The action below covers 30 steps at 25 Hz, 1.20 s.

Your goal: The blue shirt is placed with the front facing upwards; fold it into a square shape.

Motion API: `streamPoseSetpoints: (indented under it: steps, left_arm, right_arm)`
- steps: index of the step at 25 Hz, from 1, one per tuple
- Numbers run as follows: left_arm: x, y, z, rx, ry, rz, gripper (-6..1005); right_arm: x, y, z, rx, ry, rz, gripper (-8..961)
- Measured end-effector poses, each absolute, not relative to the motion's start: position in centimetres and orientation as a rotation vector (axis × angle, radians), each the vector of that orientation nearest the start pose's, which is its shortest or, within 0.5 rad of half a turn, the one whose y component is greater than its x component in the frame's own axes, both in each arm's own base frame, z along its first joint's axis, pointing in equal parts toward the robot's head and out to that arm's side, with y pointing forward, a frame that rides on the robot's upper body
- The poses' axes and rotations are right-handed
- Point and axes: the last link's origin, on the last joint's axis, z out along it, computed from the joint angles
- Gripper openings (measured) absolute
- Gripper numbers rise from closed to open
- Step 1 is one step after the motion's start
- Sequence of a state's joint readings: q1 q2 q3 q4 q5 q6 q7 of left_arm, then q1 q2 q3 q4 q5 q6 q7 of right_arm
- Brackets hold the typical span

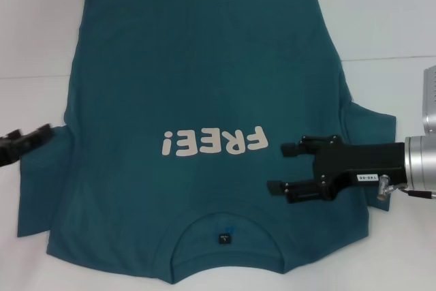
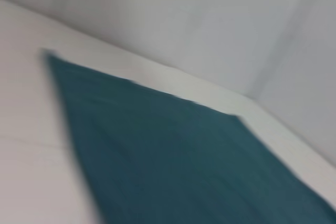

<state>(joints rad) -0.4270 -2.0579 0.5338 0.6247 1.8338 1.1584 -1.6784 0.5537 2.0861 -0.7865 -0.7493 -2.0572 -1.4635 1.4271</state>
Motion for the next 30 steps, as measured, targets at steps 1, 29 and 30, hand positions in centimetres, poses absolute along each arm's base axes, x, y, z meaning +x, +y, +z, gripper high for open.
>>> streamPoseSetpoints:
  steps: [1,29,30]
  left_arm:
    - [-34.9,34.8,5.3,-1.933,-1.231,-0.763,860]
    - [-37.2,35.1,4.0,-1.873,-1.363,-0.514,859]
    - [-37.2,35.2,4.0,-1.87,-1.361,-0.51,859]
  right_arm:
    - [25.3,34.8,-0.4,-2.761,0.534,0.494,915]
    - [25.1,35.2,-0.5,-2.755,0.518,0.487,915]
    - [25.1,35.2,-0.5,-2.755,0.519,0.488,915]
